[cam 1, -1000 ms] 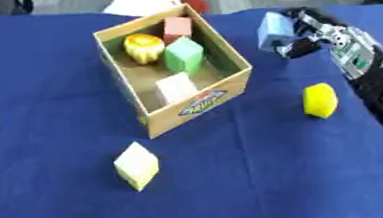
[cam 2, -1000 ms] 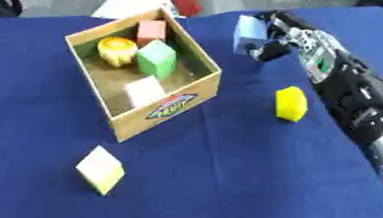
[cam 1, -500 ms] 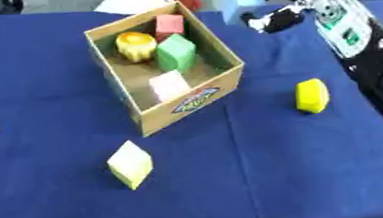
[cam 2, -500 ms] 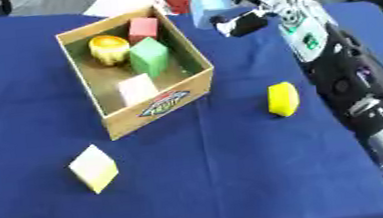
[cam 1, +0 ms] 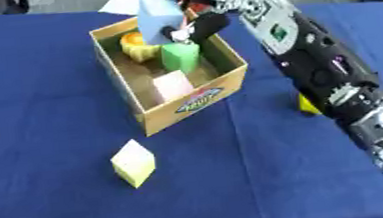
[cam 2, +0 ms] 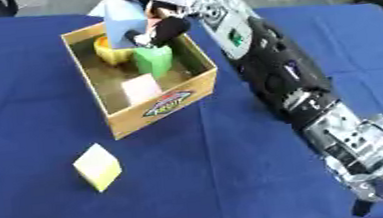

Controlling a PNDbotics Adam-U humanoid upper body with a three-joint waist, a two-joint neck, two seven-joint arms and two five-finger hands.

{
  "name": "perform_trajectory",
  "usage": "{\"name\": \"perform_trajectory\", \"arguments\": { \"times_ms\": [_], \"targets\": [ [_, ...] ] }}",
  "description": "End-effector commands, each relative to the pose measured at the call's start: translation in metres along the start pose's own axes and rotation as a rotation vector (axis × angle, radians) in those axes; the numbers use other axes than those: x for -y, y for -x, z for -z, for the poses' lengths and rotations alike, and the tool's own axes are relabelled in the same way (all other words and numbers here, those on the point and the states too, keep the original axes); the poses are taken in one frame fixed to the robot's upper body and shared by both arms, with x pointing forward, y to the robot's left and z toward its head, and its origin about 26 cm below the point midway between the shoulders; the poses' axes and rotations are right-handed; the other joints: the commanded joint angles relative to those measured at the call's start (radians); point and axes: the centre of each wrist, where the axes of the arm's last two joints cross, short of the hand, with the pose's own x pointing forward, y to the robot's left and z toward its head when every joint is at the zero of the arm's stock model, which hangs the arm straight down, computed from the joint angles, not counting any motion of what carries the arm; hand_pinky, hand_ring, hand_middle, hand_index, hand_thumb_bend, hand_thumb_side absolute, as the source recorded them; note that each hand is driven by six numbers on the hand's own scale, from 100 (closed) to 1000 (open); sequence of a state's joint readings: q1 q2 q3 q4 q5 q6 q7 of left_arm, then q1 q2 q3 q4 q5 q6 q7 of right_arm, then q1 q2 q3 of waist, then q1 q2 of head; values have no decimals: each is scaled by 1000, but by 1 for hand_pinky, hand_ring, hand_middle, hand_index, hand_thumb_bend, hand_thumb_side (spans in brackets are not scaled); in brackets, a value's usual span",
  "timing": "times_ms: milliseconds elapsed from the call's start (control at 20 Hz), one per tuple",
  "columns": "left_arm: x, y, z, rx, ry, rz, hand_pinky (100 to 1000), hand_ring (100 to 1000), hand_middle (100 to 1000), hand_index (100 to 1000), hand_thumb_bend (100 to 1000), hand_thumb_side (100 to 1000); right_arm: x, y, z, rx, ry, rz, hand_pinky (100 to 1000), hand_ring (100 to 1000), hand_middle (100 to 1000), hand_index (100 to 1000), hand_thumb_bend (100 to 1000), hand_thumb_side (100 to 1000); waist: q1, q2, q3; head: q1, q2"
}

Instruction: Pick up objects on the table and place them in the box.

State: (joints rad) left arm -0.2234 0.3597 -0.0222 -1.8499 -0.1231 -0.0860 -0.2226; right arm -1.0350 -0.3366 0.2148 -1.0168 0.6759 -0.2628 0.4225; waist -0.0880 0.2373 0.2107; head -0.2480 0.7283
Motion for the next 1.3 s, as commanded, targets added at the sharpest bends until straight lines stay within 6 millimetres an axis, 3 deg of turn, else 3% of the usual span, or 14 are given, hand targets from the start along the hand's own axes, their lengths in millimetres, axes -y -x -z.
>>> {"name": "perform_trajectory", "arguments": {
  "times_ms": [50,250,450,650,850,1000,1050,1100,1300],
  "targets": [
    [-2,-6,4,28,11,10,735,604,571,779,175,625,7,-5,6,-10,-12,-116,861,908,980,1000,275,569,8,-34,-1,-9,-6],
    [-2,-5,3,22,12,9,735,606,575,779,170,627,9,-15,4,37,-80,-253,904,949,1000,1000,298,580,6,-38,-15,-2,-3],
    [-2,-2,0,7,8,8,735,607,577,778,169,630,22,-23,-10,100,-62,-298,885,923,992,1000,270,528,5,-45,-45,13,3],
    [-5,3,-7,-22,-12,19,735,608,578,779,164,630,38,-30,-43,172,-13,-276,863,896,942,1000,229,509,8,-54,-96,40,16],
    [-8,6,-13,-45,-38,27,736,609,579,779,161,633,44,-37,-90,219,25,-214,854,887,934,1000,208,516,10,-57,-144,61,22],
    [-10,8,-14,-54,-48,31,735,609,580,778,160,633,36,-42,-124,224,9,-182,853,886,926,1000,193,518,11,-56,-170,76,25],
    [-10,8,-14,-53,-49,31,735,609,580,778,175,617,30,-43,-135,214,-10,-166,851,886,922,1000,371,379,11,-55,-177,82,24],
    [-10,8,-14,-54,-48,31,735,609,580,778,158,635,24,-43,-143,203,-31,-152,851,887,922,1000,187,517,12,-54,-183,86,24],
    [-10,9,-15,-60,-46,34,736,610,581,778,153,639,-6,-35,-167,117,-125,-87,844,887,920,1000,189,522,13,-52,-202,93,25]
  ]
}}
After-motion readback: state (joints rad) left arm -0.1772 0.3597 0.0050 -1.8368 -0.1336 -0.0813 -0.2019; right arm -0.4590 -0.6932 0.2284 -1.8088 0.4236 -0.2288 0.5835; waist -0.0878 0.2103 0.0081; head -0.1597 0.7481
